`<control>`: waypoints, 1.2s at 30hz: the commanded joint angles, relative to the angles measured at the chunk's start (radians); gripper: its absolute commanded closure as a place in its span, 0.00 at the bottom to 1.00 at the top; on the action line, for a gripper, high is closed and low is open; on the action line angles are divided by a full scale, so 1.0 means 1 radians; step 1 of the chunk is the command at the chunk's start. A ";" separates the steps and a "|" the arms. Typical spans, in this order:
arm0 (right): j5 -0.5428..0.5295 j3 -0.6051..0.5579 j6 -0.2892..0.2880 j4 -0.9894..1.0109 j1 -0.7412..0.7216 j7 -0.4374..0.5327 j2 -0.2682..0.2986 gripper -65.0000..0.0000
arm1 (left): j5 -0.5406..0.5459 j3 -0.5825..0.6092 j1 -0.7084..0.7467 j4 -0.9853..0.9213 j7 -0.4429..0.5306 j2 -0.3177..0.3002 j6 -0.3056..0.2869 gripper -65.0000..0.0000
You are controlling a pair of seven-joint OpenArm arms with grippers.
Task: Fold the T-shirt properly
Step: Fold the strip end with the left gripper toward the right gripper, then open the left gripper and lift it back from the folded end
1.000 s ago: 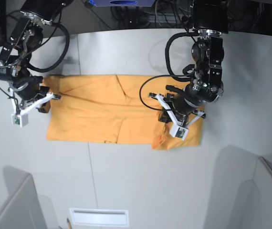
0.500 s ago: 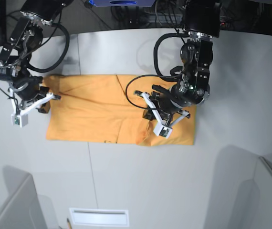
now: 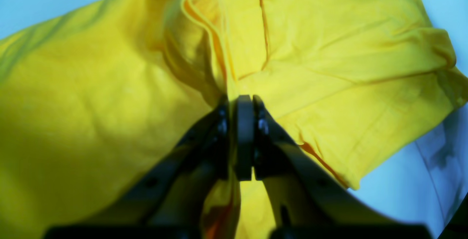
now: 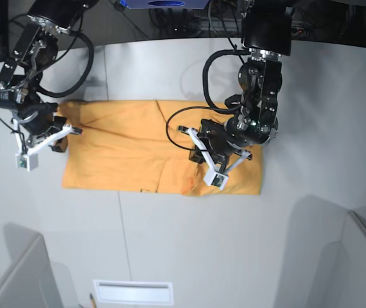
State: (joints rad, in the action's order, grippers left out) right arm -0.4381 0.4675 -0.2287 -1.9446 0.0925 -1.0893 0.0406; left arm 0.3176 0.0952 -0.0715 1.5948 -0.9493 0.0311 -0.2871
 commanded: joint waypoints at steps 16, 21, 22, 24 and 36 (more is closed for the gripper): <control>-0.011 0.003 -0.007 -0.017 -0.015 0.019 0.006 1.00 | 0.024 0.111 -0.032 -0.047 0.020 0.040 -0.007 0.46; -0.011 0.003 -0.007 -0.017 -0.013 0.021 0.005 1.00 | 0.024 0.169 -0.034 -0.113 0.023 0.102 -0.007 0.46; -0.012 0.003 -0.007 -0.017 -0.015 0.019 0.005 1.00 | 0.024 0.166 -0.038 -0.116 0.023 0.109 -0.007 0.47; -0.012 0.004 -0.007 -0.017 -0.012 0.019 0.005 1.00 | 0.024 0.159 -0.035 -0.075 0.022 0.112 -0.007 0.47; -0.012 0.006 -0.007 0.032 -0.083 0.019 0.012 1.00 | 0.021 -0.262 0.085 0.128 0.022 -0.020 -0.007 1.00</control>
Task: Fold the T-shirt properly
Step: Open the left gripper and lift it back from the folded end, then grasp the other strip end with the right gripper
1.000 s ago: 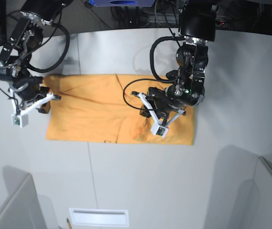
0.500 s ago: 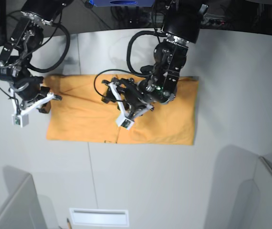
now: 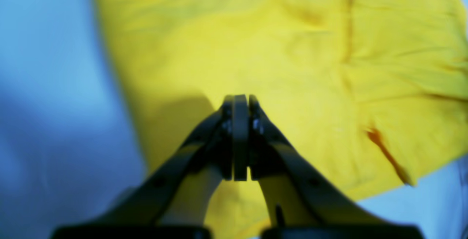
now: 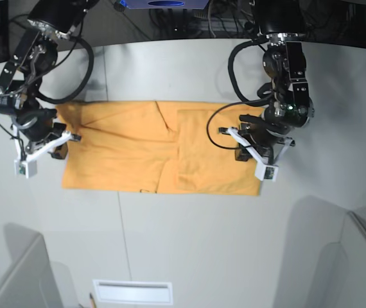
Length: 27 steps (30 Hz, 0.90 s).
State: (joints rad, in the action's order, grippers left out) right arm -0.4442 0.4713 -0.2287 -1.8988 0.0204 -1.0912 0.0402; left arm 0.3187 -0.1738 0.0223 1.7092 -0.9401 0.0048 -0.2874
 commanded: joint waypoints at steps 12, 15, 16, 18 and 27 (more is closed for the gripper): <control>-0.388 0.094 -0.007 0.440 -0.118 -0.004 0.117 0.23 | 0.023 -0.017 0.115 -0.119 0.227 -0.078 -0.008 1.00; -0.551 0.111 -0.007 0.557 -0.124 0.007 0.201 0.17 | 0.023 -0.026 0.117 -0.070 0.229 -0.087 -0.008 1.00; -0.577 0.111 -0.007 0.600 -0.133 0.010 0.229 0.18 | 0.023 -0.026 0.120 -0.039 0.227 -0.087 -0.008 1.00; -0.563 0.105 -0.007 0.672 -0.159 0.023 0.264 0.21 | 0.023 -0.028 0.113 -0.004 0.227 -0.087 -0.008 1.00; -0.517 -0.004 -0.070 0.849 -0.168 0.023 0.297 0.22 | 0.023 -0.174 0.117 0.055 0.226 -0.102 -0.011 1.00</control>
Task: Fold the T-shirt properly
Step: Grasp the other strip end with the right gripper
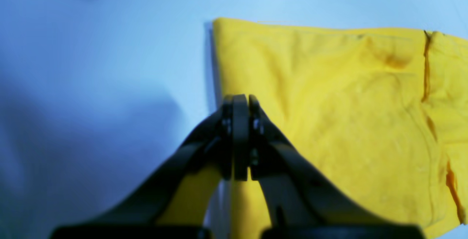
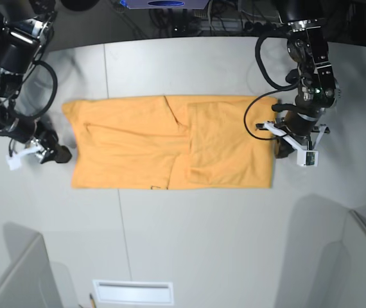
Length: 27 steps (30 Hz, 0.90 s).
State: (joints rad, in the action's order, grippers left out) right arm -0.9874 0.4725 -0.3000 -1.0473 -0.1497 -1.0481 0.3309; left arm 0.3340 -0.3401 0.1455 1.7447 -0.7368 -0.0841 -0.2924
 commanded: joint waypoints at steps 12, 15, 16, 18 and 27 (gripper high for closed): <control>0.025 -0.196 -0.024 0.000 0.046 -0.028 -0.060 0.22 | 0.007 -0.087 0.004 -0.047 0.023 -0.122 -0.006 1.00; 0.025 -0.206 -0.024 0.015 0.040 -0.048 -0.085 0.22 | 0.007 -0.087 0.007 -0.091 0.026 -0.147 -0.006 1.00; 0.025 -0.208 -0.021 0.017 0.040 -0.048 -0.091 0.22 | 0.007 -0.087 0.007 -0.104 0.027 -0.148 -0.006 1.00; 0.028 -0.208 -0.018 0.017 0.040 -0.045 -0.092 0.22 | 0.007 -0.087 0.007 -0.113 0.027 -0.153 -0.006 1.00; 0.029 -0.280 -0.017 0.017 0.040 -0.054 -0.085 0.22 | 0.006 -0.081 -0.036 -0.142 0.029 -0.153 -0.006 1.00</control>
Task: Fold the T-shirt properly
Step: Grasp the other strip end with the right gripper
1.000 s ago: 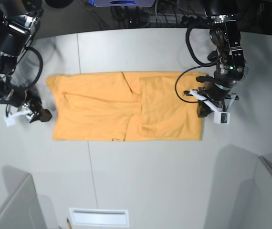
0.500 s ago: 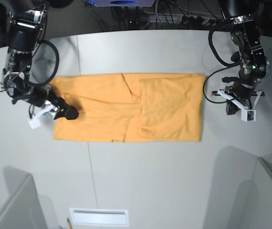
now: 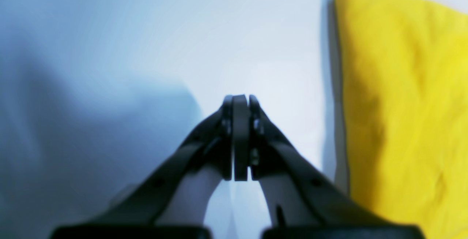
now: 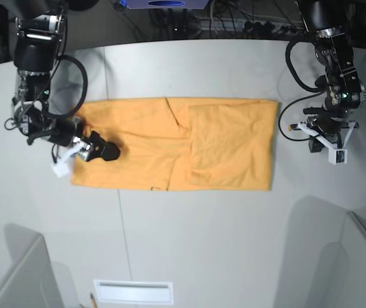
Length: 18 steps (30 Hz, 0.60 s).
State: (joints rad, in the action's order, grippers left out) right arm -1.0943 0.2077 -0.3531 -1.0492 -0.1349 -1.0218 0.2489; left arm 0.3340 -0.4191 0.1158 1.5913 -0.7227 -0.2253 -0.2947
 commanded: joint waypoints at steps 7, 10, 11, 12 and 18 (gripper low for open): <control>0.138 -0.063 0.038 0.086 -0.006 -0.071 0.017 0.36 | 0.003 0.002 -0.061 -0.072 0.013 -0.009 -0.004 1.00; 0.139 -0.064 0.038 0.159 -0.033 -0.067 0.023 0.56 | -0.003 0.012 -0.066 -0.087 0.013 -0.009 -0.005 1.00; 0.145 -0.064 0.038 0.168 -0.039 -0.053 0.031 0.63 | -0.003 0.041 -0.066 -0.093 0.013 -0.012 -0.005 1.00; 0.154 -0.064 0.038 0.168 -0.041 -0.038 0.034 0.69 | -0.003 0.072 -0.066 -0.101 0.013 -0.013 -0.005 1.00; 0.222 -0.057 0.038 0.172 -0.085 -0.013 0.033 0.97 | -0.005 0.199 -0.075 -0.161 0.016 -0.041 -0.005 1.00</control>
State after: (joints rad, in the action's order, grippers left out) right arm -1.0019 0.1532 -0.3565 -0.8951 -0.2317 -1.0252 0.2687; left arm 0.3405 -0.2184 0.0513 1.4227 -0.6952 -0.2539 -0.3092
